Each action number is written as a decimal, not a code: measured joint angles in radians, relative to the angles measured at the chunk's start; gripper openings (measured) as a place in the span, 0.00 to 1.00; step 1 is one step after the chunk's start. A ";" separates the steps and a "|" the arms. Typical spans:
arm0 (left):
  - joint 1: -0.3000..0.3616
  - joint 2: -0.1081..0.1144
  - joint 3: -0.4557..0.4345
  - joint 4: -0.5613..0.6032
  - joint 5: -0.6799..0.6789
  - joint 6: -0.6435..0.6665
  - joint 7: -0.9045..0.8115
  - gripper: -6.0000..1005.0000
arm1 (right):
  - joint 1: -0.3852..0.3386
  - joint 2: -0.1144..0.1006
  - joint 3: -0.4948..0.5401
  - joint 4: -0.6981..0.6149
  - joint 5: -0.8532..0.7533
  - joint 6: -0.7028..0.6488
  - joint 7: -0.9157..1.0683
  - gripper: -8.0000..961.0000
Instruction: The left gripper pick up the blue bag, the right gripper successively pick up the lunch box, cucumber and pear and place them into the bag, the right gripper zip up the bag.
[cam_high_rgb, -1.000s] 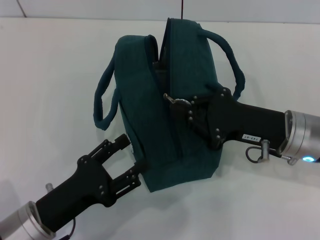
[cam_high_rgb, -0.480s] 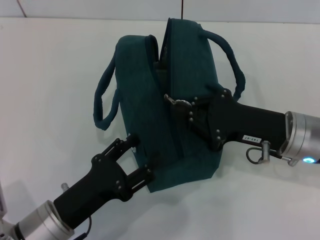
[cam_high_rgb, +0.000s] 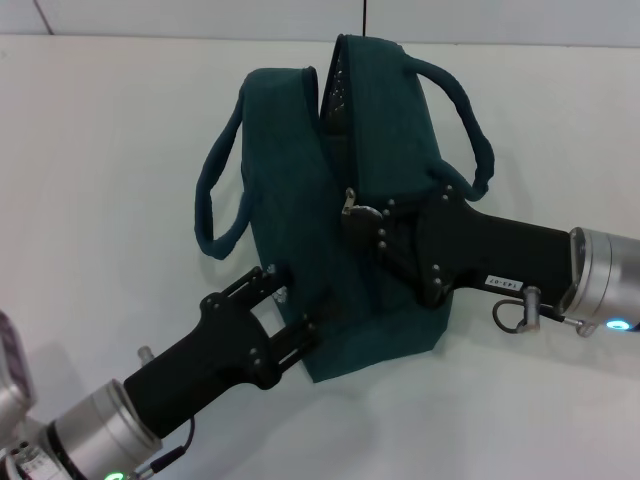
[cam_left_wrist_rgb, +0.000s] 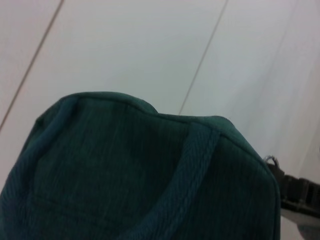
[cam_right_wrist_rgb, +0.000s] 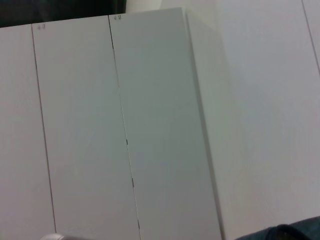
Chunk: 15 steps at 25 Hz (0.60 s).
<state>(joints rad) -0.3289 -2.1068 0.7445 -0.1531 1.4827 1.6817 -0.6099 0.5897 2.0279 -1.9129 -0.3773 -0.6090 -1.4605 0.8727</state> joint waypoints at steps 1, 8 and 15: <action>-0.005 0.000 0.001 0.000 0.001 -0.007 0.007 0.75 | 0.000 0.000 0.000 0.000 0.000 0.000 0.000 0.02; -0.036 0.002 0.004 -0.001 0.017 -0.054 0.024 0.48 | -0.003 0.000 0.000 0.000 0.009 0.000 0.000 0.02; -0.040 0.003 0.004 0.002 0.016 -0.065 0.024 0.24 | -0.014 0.000 -0.001 0.002 0.023 -0.004 0.000 0.02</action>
<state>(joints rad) -0.3688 -2.1042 0.7486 -0.1509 1.4987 1.6167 -0.5861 0.5755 2.0279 -1.9143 -0.3758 -0.5859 -1.4648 0.8728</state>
